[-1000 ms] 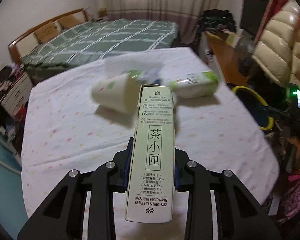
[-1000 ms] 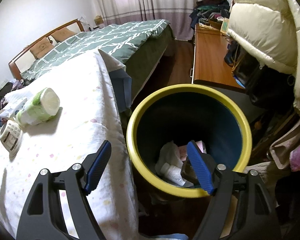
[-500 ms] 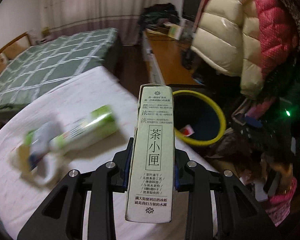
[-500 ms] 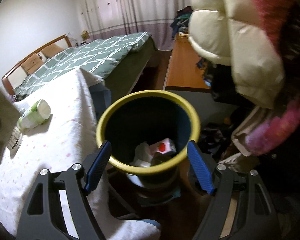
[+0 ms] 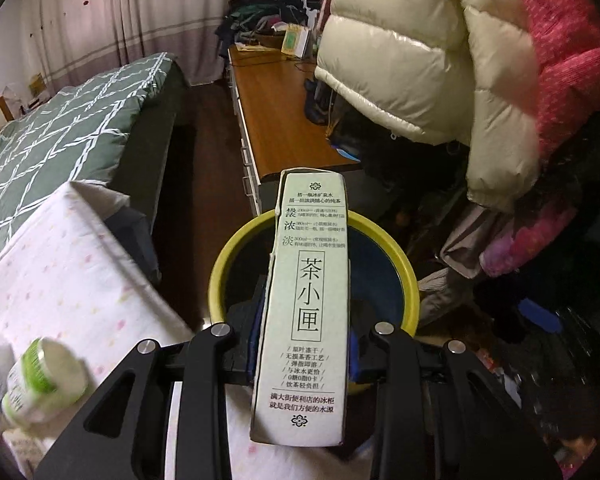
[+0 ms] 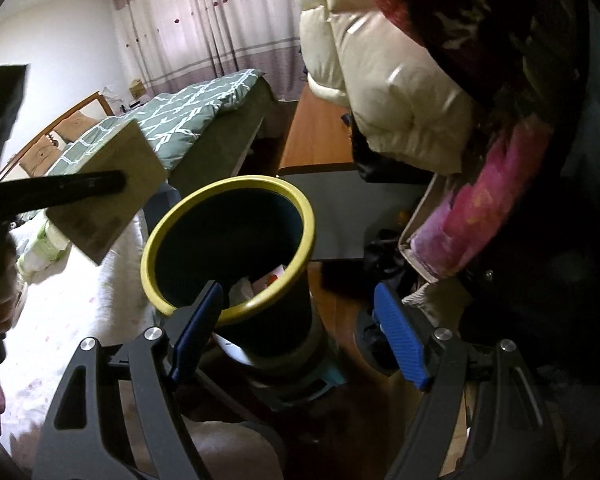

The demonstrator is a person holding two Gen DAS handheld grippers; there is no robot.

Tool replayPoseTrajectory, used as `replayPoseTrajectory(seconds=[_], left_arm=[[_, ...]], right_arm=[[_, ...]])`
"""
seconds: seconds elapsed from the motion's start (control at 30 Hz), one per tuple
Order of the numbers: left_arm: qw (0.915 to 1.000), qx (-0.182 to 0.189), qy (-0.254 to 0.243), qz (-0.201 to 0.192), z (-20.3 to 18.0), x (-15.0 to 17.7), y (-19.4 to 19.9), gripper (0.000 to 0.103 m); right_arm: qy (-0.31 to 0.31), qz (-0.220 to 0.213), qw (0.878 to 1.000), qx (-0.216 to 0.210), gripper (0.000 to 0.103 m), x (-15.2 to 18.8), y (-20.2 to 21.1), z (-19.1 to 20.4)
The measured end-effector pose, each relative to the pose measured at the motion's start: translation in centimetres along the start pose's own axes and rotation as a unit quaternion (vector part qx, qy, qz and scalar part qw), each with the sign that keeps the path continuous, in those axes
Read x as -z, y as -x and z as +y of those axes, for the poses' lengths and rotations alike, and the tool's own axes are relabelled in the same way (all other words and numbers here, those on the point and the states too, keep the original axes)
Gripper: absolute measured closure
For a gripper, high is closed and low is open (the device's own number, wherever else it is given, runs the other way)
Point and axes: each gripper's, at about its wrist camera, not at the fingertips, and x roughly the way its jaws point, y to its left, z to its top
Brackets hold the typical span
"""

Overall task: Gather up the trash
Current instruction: 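Open the left gripper to drop the carton into the bin, then grasp the blue-and-white squeeze packet with the right gripper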

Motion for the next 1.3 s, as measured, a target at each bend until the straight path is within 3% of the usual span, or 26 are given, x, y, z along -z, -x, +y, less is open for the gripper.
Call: replayPoseTrajectory(seconds=[0.07, 0.1, 0.13, 0.2, 0.3, 0.43, 0.67, 0.83, 0.93, 1.13, 1.3], left_arm=[[1.0000, -0.006, 0.007, -0.001, -0.1, -0.5, -1.1, 0.064], [0.9998, -0.011, 0.011, -0.008, 0.0, -0.6, -1.2, 0.049], [0.9996, -0.018, 0.014, -0.017, 0.1, -0.7, -1.0, 0.042], [0.9986, -0.029, 0.016, -0.042, 0.5, -0.6, 0.6, 0.037], [0.9957, -0.039, 0.027, -0.080, 1.6, 0.4, 4.8, 0.032], [0.9874, -0.060, 0.048, -0.138, 3.5, 3.8, 11.8, 0.017], [0.9736, -0.114, 0.102, -0.169, 7.9, 13.1, 20.9, 0.011], [0.9588, -0.194, 0.138, -0.156, 11.1, 20.8, 25.4, 0.009], [0.9453, -0.239, 0.169, -0.144, 13.3, 25.5, 27.8, 0.009], [0.9231, -0.274, 0.223, -0.151, 16.5, 31.6, 31.5, 0.009], [0.9135, -0.279, 0.250, -0.159, 18.2, 33.9, 32.7, 0.009]], right_arm=[[-0.001, 0.003, 1.000, 0.000, 0.029, 0.2, -0.2, 0.0], [-0.001, 0.004, 1.000, 0.000, 0.029, 0.3, -0.2, 0.0], [0.000, 0.005, 1.000, -0.001, 0.029, 0.3, -0.3, 0.1], [0.000, 0.006, 1.000, -0.004, 0.029, 0.4, -0.3, 0.3], [0.003, 0.007, 1.000, -0.011, 0.029, 0.3, -0.4, 0.7], [0.012, 0.008, 1.000, -0.025, 0.029, 0.5, -0.4, 2.1], [0.043, 0.010, 0.998, -0.051, 0.029, 0.6, -0.4, 6.0], [0.077, 0.016, 0.994, -0.077, 0.029, 0.8, -0.5, 10.4], [0.103, 0.020, 0.989, -0.100, 0.029, 1.1, -0.4, 13.7], [0.159, 0.021, 0.974, -0.161, 0.029, 1.4, 0.4, 21.8], [0.199, 0.014, 0.956, -0.214, 0.029, 1.5, 1.4, 28.9]])
